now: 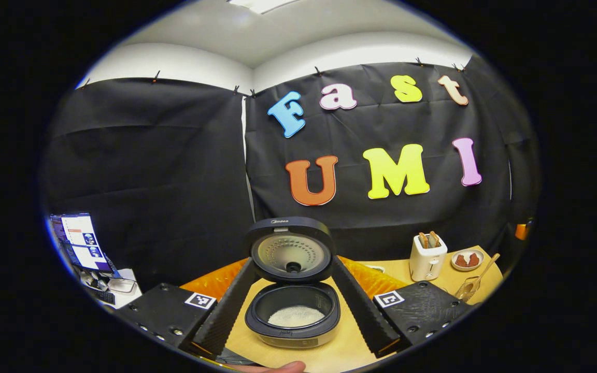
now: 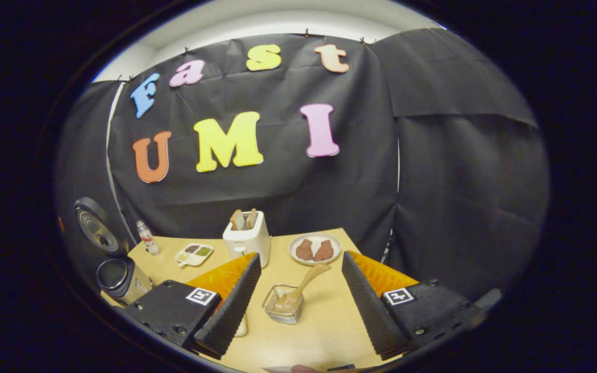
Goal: Close the left gripper, press the button to open the rice cooker; take a wooden spoon from the chopstick holder with the right hand, scoop a spoonful of rice and pour it into the rice cooker, then put the wooden spoon back into the chopstick holder.
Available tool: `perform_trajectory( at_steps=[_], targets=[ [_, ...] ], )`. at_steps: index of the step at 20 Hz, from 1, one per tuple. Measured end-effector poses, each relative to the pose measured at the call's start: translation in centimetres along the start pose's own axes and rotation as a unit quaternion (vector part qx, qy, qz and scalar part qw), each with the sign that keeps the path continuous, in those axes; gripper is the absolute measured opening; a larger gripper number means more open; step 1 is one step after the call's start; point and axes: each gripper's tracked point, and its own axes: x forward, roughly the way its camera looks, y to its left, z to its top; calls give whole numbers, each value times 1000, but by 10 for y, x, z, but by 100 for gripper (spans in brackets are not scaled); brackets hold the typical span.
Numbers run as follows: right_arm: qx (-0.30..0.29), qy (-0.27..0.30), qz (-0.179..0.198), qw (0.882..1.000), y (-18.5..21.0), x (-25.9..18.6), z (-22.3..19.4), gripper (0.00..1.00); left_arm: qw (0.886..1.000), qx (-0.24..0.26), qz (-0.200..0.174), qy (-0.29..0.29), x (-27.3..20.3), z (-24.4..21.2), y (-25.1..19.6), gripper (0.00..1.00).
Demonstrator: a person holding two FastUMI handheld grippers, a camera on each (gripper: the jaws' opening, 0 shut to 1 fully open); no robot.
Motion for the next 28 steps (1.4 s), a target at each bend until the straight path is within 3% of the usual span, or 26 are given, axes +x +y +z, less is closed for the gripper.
perform_trajectory(
  at_steps=[12,18,19,20,22,23,26,27,28],
  targets=[
    [68,89,-9,994,-22,157,-110,100,999,20,-10,29,0,-20,-50,95],
    [76,100,-7,992,-19,192,-130,99,999,26,-10,38,2,-26,-60,95],
    [71,96,-8,993,-20,195,-129,93,999,29,-10,36,1,-26,-60,95],
    [67,92,-7,993,-20,197,-128,98,999,30,-10,36,1,-27,-61,95],
    [64,95,1,993,-14,203,-128,97,999,31,-11,39,0,-28,-63,95],
    [65,101,7,993,-11,204,-131,89,999,32,-10,40,1,-29,-63,95],
    [55,89,9,994,-8,212,-123,86,998,33,-11,43,1,-30,-62,95],
    [53,87,10,995,-8,210,-123,74,998,34,-10,43,1,-30,-63,95],
    [48,90,6,995,-8,210,-123,69,998,35,-10,44,2,-31,-62,95]
  ],
)
